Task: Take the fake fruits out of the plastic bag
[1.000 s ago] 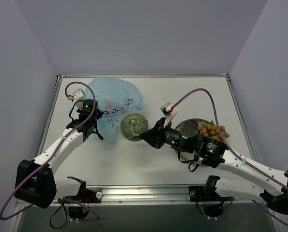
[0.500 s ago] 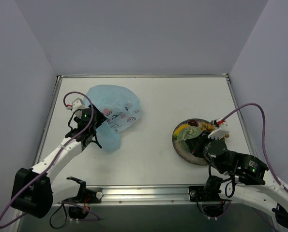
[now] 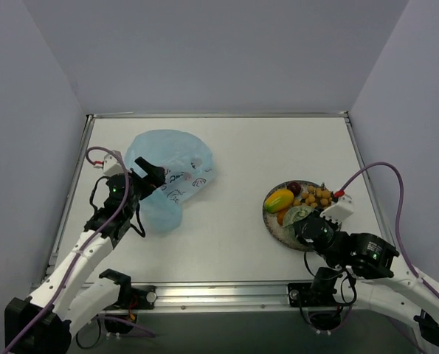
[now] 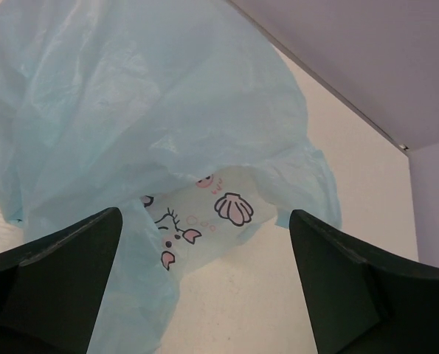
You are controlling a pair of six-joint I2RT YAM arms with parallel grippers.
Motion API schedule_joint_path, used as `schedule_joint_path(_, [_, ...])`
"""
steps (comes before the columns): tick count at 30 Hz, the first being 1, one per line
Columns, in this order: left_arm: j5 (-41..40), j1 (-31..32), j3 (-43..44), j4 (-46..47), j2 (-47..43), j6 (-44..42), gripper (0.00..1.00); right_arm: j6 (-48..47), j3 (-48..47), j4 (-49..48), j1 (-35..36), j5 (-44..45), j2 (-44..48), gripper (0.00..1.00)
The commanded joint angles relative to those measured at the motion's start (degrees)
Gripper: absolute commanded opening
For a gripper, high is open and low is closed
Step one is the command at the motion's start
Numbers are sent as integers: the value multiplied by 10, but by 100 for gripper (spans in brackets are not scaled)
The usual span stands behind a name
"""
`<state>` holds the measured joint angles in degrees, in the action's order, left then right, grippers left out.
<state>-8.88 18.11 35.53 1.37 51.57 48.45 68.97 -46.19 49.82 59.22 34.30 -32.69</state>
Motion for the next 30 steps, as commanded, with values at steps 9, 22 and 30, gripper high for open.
schedule_joint_path(9, [73,2,37,-41,-83,-23,94,23,34,-18,-1,1,-75,0])
schedule_joint_path(22, [89,2,40,-46,-90,-24,94,42,60,-21,0,-13,-103,35])
schedule_joint_path(30, [113,2,54,-52,-98,-25,94,16,22,-24,8,-17,-110,75])
